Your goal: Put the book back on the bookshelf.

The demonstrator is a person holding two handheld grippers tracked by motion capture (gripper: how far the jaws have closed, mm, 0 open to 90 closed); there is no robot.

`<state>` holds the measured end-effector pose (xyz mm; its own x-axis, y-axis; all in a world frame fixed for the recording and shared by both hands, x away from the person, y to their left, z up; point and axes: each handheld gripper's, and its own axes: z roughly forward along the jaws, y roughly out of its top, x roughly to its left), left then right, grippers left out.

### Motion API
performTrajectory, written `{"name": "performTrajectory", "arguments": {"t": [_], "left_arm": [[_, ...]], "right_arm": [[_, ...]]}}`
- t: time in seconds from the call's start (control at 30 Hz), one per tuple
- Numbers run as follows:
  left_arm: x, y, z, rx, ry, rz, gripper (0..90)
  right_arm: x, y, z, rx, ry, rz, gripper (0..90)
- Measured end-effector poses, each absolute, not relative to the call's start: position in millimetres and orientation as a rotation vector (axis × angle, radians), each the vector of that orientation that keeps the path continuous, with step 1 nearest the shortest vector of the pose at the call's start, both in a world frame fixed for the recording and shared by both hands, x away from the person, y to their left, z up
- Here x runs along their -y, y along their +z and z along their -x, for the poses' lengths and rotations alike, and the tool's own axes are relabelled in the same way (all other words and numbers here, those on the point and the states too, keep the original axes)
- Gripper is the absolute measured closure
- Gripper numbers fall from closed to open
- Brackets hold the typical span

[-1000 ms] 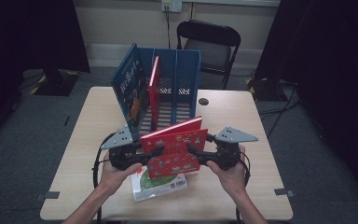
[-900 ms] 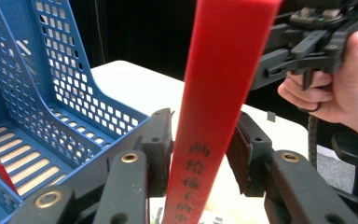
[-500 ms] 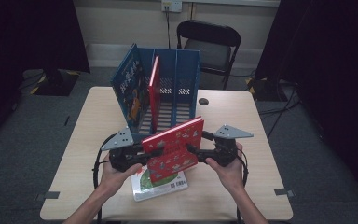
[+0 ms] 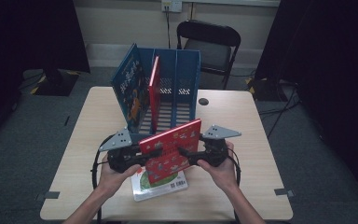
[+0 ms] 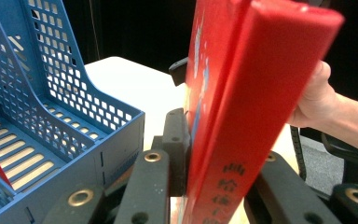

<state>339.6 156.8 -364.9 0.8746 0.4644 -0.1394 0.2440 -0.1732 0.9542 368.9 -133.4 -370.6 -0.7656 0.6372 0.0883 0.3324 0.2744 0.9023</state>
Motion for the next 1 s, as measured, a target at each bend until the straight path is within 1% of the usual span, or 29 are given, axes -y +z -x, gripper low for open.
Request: {"name": "performTrajectory", "arguments": {"t": [0.23, 0.53, 0.6, 0.67, 0.73, 0.9, 1.0], "left_arm": [[-157.4, -363.3, -334.6, -0.538, 0.206, -1.772, 75.3], [-153.9, -359.7, -333.0, -0.533, 0.204, -1.774, 72.8], [-155.7, -357.5, -333.3, -0.53, 0.195, -1.761, 70.2], [-158.3, -352.0, -333.1, -0.537, 0.18, -1.768, 65.8], [-162.1, -347.0, -331.4, -0.532, 0.201, -1.752, 64.2], [-165.8, -338.4, -328.6, -0.535, 0.209, -1.734, 56.7], [-167.9, -332.2, -326.2, -0.545, 0.229, -1.713, 50.4]], "right_arm": [[123.1, -372.6, -361.7, -2.247, 1.45, -0.868, 13.7], [121.6, -373.1, -358.6, -2.257, 1.47, -0.857, 13.0], [121.3, -373.3, -359.5, -2.252, 1.473, -0.861, 13.6], [121.9, -373.3, -360.6, -2.251, 1.48, -0.861, 14.6], [122.5, -372.7, -361.4, -2.251, 1.48, -0.863, 15.6], [122.4, -372.3, -361.8, -2.252, 1.48, -0.866, 15.6], [122.7, -372.2, -362.0, -2.25, 1.481, -0.867, 16.0]]}}
